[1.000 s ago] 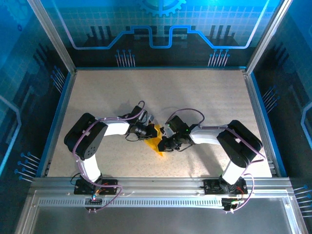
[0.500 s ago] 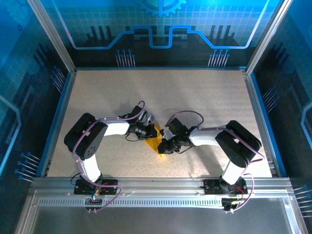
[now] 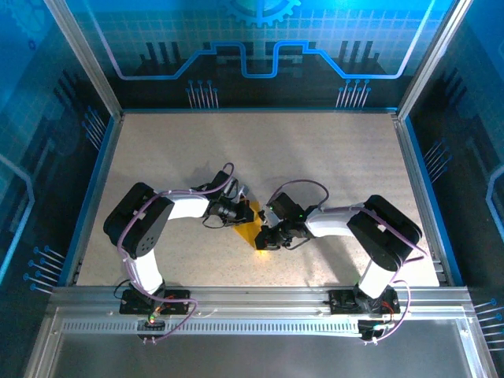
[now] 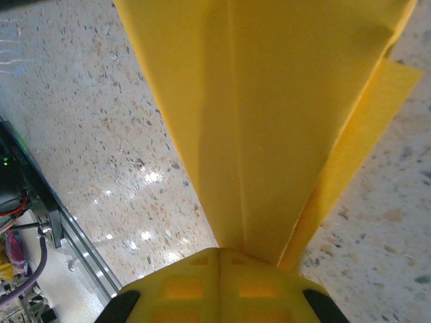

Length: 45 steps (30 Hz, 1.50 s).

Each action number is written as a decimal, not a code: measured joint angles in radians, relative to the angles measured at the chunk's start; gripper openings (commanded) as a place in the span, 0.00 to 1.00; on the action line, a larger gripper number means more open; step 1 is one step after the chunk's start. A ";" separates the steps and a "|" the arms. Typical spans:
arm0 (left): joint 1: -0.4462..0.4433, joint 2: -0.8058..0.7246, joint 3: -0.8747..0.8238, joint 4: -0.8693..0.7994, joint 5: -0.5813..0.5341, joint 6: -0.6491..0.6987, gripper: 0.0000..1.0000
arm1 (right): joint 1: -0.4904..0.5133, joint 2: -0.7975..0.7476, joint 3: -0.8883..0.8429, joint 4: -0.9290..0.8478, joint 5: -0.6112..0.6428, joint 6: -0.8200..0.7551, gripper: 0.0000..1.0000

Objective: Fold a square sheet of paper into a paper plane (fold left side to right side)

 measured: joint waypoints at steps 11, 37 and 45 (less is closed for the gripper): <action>0.000 0.000 0.000 0.000 0.000 0.000 0.05 | 0.005 0.000 -0.011 0.018 0.006 0.007 0.06; 0.000 0.000 0.000 0.000 0.000 0.000 0.05 | 0.018 -0.043 -0.047 0.024 0.024 0.034 0.06; 0.000 0.000 0.000 0.000 0.000 0.000 0.05 | 0.018 -0.045 -0.056 0.024 0.024 0.034 0.06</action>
